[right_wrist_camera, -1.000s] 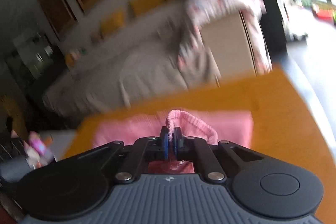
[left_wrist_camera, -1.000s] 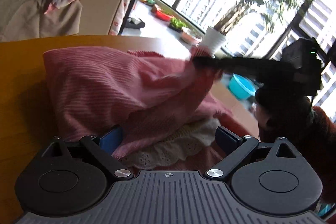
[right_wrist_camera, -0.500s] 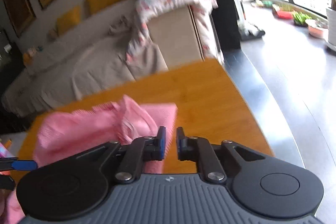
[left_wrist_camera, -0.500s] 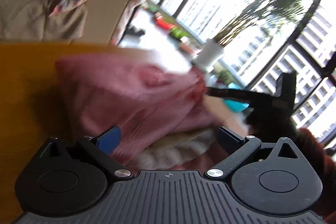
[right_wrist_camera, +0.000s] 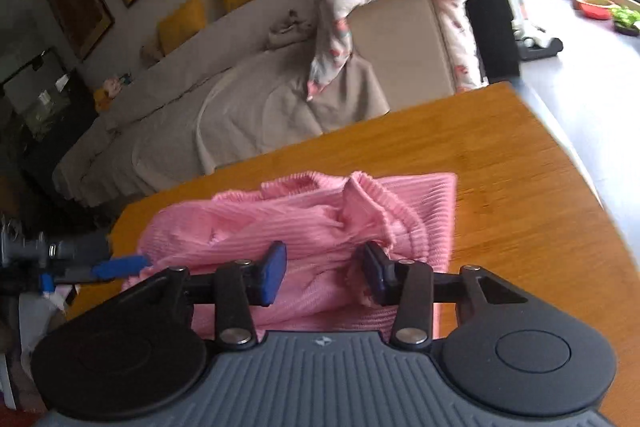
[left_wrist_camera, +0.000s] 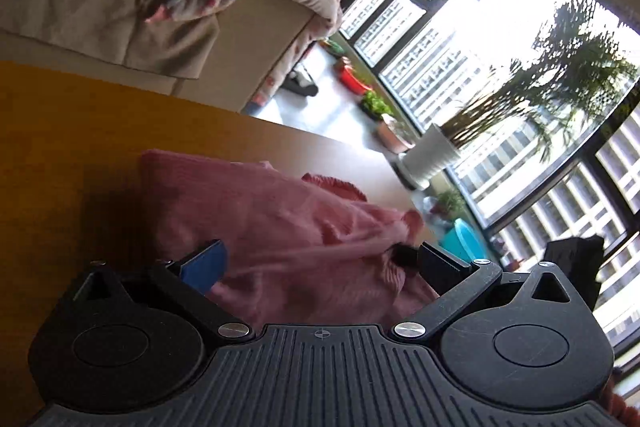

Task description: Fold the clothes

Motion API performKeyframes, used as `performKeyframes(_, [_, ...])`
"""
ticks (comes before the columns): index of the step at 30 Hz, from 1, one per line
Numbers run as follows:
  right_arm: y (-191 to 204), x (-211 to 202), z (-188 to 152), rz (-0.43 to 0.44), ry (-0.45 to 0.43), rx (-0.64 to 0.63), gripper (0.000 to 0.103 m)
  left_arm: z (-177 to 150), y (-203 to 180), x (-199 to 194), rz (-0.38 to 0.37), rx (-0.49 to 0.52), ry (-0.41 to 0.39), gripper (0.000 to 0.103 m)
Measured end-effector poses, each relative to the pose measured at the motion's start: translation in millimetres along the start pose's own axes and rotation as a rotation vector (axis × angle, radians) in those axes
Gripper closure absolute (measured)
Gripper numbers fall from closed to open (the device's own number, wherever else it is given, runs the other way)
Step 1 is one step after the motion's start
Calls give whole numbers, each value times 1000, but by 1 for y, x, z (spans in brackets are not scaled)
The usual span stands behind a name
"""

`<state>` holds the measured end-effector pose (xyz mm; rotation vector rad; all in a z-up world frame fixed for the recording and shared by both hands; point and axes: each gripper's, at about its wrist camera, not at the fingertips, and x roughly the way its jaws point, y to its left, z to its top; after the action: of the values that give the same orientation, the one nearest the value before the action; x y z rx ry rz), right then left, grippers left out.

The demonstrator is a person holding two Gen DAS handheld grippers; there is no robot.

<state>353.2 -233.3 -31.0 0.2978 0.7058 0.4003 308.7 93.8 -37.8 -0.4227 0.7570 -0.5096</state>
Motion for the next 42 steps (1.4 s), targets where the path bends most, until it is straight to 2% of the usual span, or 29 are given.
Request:
performKeyframes(2, [7, -26, -6, -6, -29, -82, 61, -12, -5, -18, 40, 46, 4, 0])
performKeyframes(5, [8, -62, -28, 0, -18, -134, 60, -30, -12, -45, 101, 115, 11, 0])
performKeyframes(10, [6, -109, -69, -126, -12, -182, 58, -72, -20, -93, 188, 183, 11, 0])
performKeyframes(12, [4, -136, -87, -155, -30, -179, 50, -88, -20, -107, 179, 166, 19, 0])
performKeyframes(15, [-5, -168, -109, -189, -61, -108, 46, -108, -18, -123, 175, 135, 15, 0])
performKeyframes(18, [-11, -198, -132, -227, -100, -60, 37, -123, -12, -134, 208, 103, -14, 0])
performKeyframes(20, [-17, -214, -145, -248, -125, -26, 36, -132, -10, -141, 225, 83, -35, 0])
performKeyframes(23, [-27, -227, -163, -243, -140, 56, 36, -141, -8, -149, 217, 49, -59, 0])
performKeyframes(27, [-28, -217, -182, -225, -135, 93, 37, -146, -6, -156, 211, 11, -88, 0])
performKeyframes(28, [-26, -212, -186, -231, -149, 79, 38, -147, -5, -157, 209, 1, -92, 0])
performKeyframes(29, [-23, -208, -187, -243, -163, 52, 51, -147, -5, -158, 209, -10, -95, 0])
performKeyframes(30, [-20, -203, -187, -253, -163, 33, 80, -147, -4, -159, 208, -20, -98, 0])
performKeyframes(31, [-18, -199, -184, -254, -153, 27, 92, -146, -4, -159, 211, -24, -100, 0])
performKeyframes(32, [-16, -196, -181, -244, -150, 26, 98, -146, -5, -160, 218, -23, -103, 0])
performKeyframes(33, [-7, -198, -179, -231, -159, -18, 99, -145, -6, -160, 226, -17, -106, 0])
performKeyframes(36, [36, -205, -173, -202, -179, -281, 99, -147, -10, -165, 242, 16, -106, 0])
performKeyframes(38, [62, -200, -178, -184, -124, -456, 99, -148, -13, -164, 240, 35, -96, 0])
performKeyframes(42, [78, -179, -195, -147, 14, -602, 99, -151, -18, -159, 234, 82, -94, 0])
